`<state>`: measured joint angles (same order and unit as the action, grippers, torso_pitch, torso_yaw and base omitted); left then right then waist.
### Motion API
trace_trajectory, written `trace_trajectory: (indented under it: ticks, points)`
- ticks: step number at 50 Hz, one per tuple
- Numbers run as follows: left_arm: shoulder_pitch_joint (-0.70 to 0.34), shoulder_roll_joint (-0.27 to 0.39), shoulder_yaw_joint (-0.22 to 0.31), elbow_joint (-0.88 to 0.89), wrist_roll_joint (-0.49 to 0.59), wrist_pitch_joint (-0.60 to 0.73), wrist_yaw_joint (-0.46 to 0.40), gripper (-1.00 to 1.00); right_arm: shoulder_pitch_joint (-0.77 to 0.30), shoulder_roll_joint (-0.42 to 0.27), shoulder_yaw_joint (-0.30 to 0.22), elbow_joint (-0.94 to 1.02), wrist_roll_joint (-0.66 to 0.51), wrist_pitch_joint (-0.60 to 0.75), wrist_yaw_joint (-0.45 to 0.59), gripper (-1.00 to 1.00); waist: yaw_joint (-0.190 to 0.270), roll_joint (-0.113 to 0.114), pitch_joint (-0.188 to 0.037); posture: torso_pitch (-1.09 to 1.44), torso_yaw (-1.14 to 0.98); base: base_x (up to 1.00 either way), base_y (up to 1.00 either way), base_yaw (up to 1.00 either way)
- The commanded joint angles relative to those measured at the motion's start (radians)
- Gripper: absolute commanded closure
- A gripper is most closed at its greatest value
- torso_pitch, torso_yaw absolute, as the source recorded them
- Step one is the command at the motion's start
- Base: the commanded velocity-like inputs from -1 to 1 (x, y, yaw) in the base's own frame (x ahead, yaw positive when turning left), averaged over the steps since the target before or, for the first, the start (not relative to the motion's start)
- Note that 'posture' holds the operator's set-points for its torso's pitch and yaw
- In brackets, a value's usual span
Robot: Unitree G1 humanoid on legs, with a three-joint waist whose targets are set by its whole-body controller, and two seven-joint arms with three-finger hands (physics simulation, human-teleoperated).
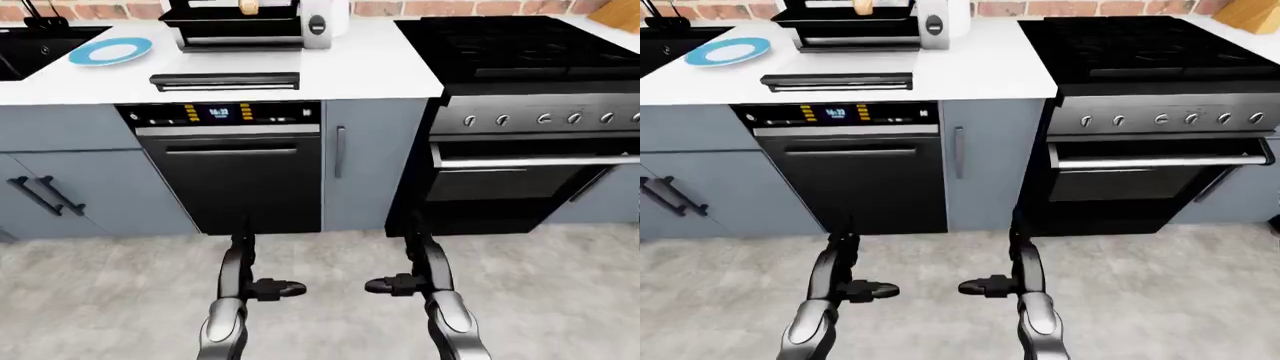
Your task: Pick the bread from the tray and place it on the plate on the counter.
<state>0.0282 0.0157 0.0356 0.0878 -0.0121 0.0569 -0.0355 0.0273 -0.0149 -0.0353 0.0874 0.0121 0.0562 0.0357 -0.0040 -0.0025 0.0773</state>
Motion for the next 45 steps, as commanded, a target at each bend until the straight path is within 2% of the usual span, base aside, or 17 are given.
trace_trajectory:
  ticks: [1, 3, 5, 7, 14, 15, 17, 21, 26, 28, 29, 30, 32, 39, 43, 44, 45]
  points:
    - [-0.02, 0.01, -0.007, -0.184, 0.003, 0.021, -0.009, -1.0, -0.043, -0.019, -0.01, -0.21, -0.01, 0.065, -0.014, -1.0, -0.002, -0.008, -0.001, 0.0, 0.0, 0.0, 0.0, 0.0]
    - [-0.028, 0.014, 0.002, -0.258, 0.005, 0.09, -0.009, -1.0, -0.062, -0.019, -0.008, -0.274, -0.025, 0.125, -0.017, -1.0, 0.01, -0.002, -0.066, 0.0, 0.0, 0.0, 0.0, 0.0]
    - [-0.031, 0.012, 0.008, -0.322, -0.005, 0.149, -0.015, -1.0, -0.075, -0.017, -0.012, -0.294, -0.027, 0.146, -0.016, -1.0, 0.008, -0.007, -0.023, 0.0, 0.0, 0.0, 0.0, 0.0]
    - [-0.04, 0.014, 0.014, -0.364, -0.007, 0.184, -0.017, -1.0, -0.088, -0.022, -0.008, -0.313, -0.036, 0.171, -0.008, -1.0, 0.008, -0.008, -0.068, 0.0, 0.0, 0.0, 0.0, 0.0]
    - [-0.115, 0.026, 0.033, -0.447, -0.021, 0.291, -0.011, -1.0, -0.143, -0.032, -0.021, -0.396, -0.037, 0.268, 0.007, -1.0, 0.011, -0.004, -0.088, 0.0, 0.0, 0.0, 0.0, 0.0]
    - [-0.132, 0.031, 0.037, -0.46, -0.022, 0.311, -0.01, -1.0, -0.15, -0.029, -0.027, -0.419, -0.022, 0.282, 0.01, -1.0, 0.008, 0.001, -0.104, 0.0, 0.0, 0.0, 0.16, 0.0]
    - [-0.151, 0.037, 0.043, -0.483, -0.023, 0.34, -0.009, -1.0, -0.159, -0.035, -0.027, -0.441, -0.032, 0.305, 0.008, -1.0, 0.002, -0.029, -0.077, 0.0, 0.0, 0.03, 0.5, 0.0]
    - [-0.18, 0.051, 0.058, -0.524, -0.025, 0.383, -0.007, -1.0, -0.179, -0.044, -0.043, -0.496, -0.028, 0.358, 0.015, -1.0, -0.006, -0.045, -0.089, 0.0, 0.0, 0.05, 0.49, 0.0]
    - [-0.224, 0.071, 0.087, -0.587, -0.039, 0.461, -0.003, -1.0, -0.204, -0.051, -0.046, -0.543, -0.026, 0.408, 0.019, -1.0, -0.022, 0.016, -0.061, 0.0, 0.0, 0.11, 0.49, 0.0]
    - [-0.236, 0.077, 0.093, -0.618, -0.046, 0.492, -0.001, -1.0, -0.224, -0.051, -0.043, -0.548, -0.028, 0.424, 0.017, -1.0, -0.025, 0.073, -0.07, 0.0, 0.0, 0.13, 0.49, 0.0]
    - [-0.24, 0.078, 0.096, -0.628, -0.049, 0.499, 0.0, -1.0, -0.238, -0.052, -0.041, -0.539, -0.031, 0.426, 0.013, -1.0, -0.019, 0.129, -0.087, 0.0, 0.0, 0.14, 0.49, 0.0]
    - [-0.25, 0.084, 0.099, -0.647, -0.052, 0.521, -0.001, -1.0, -0.267, -0.054, -0.038, -0.522, -0.034, 0.431, 0.009, -1.0, -0.011, 0.08, -0.074, 0.0, 0.0, 0.15, 0.49, 0.0]
    - [-0.269, 0.091, 0.109, -0.658, -0.058, 0.538, 0.003, -1.0, -0.309, -0.059, -0.037, -0.505, -0.037, 0.442, 0.003, -1.0, -0.009, 0.074, -0.061, 0.0, 0.0, 0.15, 0.49, 0.0]
    - [-0.325, 0.12, 0.133, -0.675, -0.075, 0.575, 0.014, -1.0, -0.404, -0.082, -0.04, -0.535, -0.042, 0.522, 0.013, -1.0, -0.001, 0.0, -0.049, 0.0, 0.0, 0.15, 0.49, 0.0]
    - [-0.372, 0.138, 0.142, -0.702, -0.093, 0.62, 0.024, -1.0, -0.444, -0.092, -0.046, -0.574, -0.035, 0.571, 0.017, -1.0, 0.0, -0.061, -0.056, 0.0, 0.0, 0.16, 0.49, 0.0]
    - [-0.378, 0.141, 0.144, -0.706, -0.096, 0.629, 0.027, -1.0, -0.446, -0.094, -0.046, -0.58, -0.036, 0.578, 0.018, -1.0, -0.013, -0.027, -0.057, 0.0, 0.0, 0.16, 0.49, 0.0]
    - [-0.393, 0.149, 0.148, -0.713, -0.101, 0.64, 0.029, -1.0, -0.456, -0.099, -0.045, -0.593, -0.037, 0.595, 0.022, -1.0, -0.003, -0.05, -0.061, 0.0, 0.0, 0.17, 0.49, 0.0]
